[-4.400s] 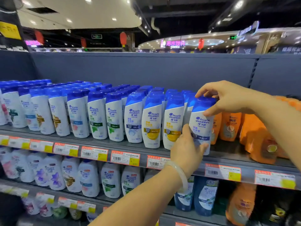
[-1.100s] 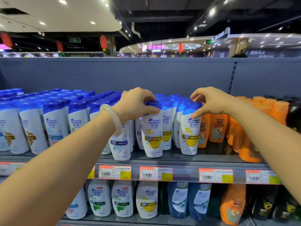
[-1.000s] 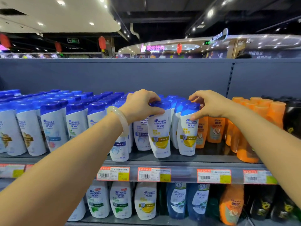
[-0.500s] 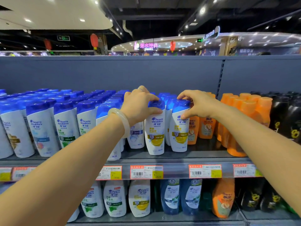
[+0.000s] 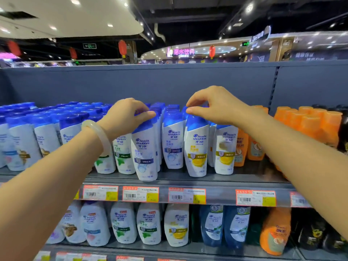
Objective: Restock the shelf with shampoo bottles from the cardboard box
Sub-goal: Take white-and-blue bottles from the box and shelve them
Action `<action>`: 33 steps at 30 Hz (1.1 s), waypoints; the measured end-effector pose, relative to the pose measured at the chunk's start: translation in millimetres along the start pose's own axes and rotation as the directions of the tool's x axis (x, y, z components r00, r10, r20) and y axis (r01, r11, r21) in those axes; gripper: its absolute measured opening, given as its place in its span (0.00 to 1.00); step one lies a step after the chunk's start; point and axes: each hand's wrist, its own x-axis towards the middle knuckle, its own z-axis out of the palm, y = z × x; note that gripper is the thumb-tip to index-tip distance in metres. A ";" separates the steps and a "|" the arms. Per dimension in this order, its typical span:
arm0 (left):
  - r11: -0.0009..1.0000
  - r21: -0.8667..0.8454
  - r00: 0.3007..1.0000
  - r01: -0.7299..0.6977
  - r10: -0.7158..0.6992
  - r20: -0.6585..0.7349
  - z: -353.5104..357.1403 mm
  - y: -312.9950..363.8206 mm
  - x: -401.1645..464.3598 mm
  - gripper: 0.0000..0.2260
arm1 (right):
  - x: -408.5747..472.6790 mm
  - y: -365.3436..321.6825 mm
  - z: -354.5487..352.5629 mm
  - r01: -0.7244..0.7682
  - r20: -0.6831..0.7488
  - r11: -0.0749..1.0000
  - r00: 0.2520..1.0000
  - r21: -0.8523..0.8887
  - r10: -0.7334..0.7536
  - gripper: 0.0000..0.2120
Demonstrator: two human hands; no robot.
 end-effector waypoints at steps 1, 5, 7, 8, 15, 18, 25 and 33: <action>0.999 -0.038 1.000 0.009 -0.008 0.025 -1.4 -1.8 -3.8 0.14 | 5.6 -11.9 9.7 0.035 0.038 0.999 0.999 -0.001 -0.035 0.13; 0.999 -0.041 1.000 -0.016 0.017 0.007 -3.3 -3.9 -11.4 0.15 | 25.6 -48.7 47.3 0.134 0.151 0.991 0.980 -0.031 -0.128 0.18; 1.000 0.002 1.000 -0.016 0.016 0.012 -3.0 -7.1 -14.3 0.19 | 31.2 -57.0 59.3 0.122 0.148 0.992 0.982 -0.018 -0.119 0.17; 1.000 0.015 1.000 -0.006 0.006 0.020 -2.8 -8.9 -16.0 0.21 | 33.0 -59.6 63.4 0.112 0.136 0.994 0.984 0.005 -0.111 0.16; 0.990 -0.118 0.986 -0.082 0.098 0.135 -14.9 2.3 -25.6 0.15 | 31.7 -60.0 54.2 0.040 0.122 0.995 0.991 0.087 -0.051 0.15; 0.980 -0.173 0.973 -0.101 0.134 0.189 -12.5 8.8 -16.2 0.14 | 28.3 -45.2 42.6 -0.011 0.159 0.997 0.987 0.080 -0.001 0.14; 0.976 -0.079 0.962 -0.205 0.216 0.165 14.2 18.7 10.4 0.12 | 28.5 -24.6 34.2 -0.078 0.170 0.992 0.981 -0.098 0.094 0.15; 0.982 0.063 0.974 -0.178 0.166 0.152 17.5 19.4 15.0 0.16 | 34.7 -17.4 37.6 -0.092 0.147 0.985 0.983 -0.147 0.114 0.15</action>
